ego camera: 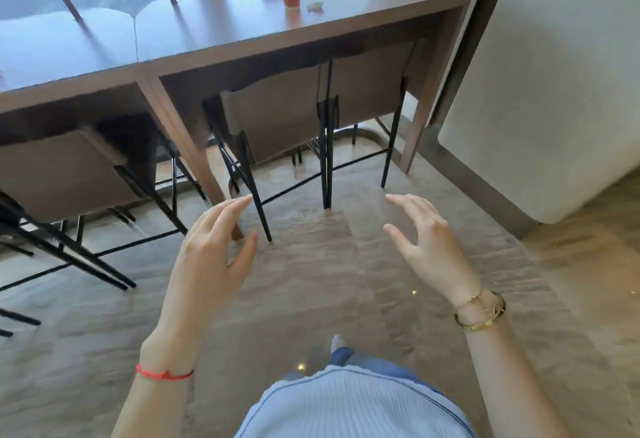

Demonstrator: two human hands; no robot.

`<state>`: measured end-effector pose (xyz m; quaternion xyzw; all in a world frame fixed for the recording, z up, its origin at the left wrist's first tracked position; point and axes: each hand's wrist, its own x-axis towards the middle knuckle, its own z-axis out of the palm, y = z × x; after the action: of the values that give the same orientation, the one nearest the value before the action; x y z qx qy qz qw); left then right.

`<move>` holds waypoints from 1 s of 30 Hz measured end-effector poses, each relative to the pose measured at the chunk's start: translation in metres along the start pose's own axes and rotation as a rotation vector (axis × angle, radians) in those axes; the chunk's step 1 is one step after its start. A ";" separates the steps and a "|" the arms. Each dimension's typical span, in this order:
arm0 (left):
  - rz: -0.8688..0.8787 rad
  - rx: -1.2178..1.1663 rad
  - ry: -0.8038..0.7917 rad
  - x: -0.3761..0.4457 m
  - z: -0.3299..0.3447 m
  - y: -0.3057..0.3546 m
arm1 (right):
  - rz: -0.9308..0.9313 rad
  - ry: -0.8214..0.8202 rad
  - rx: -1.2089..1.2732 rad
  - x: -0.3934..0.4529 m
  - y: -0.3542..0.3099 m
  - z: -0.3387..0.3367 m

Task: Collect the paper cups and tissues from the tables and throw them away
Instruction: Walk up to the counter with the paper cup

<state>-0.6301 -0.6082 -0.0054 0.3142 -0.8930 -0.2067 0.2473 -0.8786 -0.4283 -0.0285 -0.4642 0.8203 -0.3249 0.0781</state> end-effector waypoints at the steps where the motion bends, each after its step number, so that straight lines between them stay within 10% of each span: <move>1: 0.005 -0.001 0.011 0.021 0.004 0.000 | -0.010 0.000 -0.007 0.023 0.005 -0.004; 30: -0.004 0.022 0.156 0.576 0.088 -0.130 | -0.182 0.084 0.051 0.618 0.064 0.014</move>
<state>-1.0124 -1.0648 0.0365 0.3339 -0.8725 -0.1723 0.3125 -1.2619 -0.9140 0.0288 -0.5204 0.7688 -0.3708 0.0256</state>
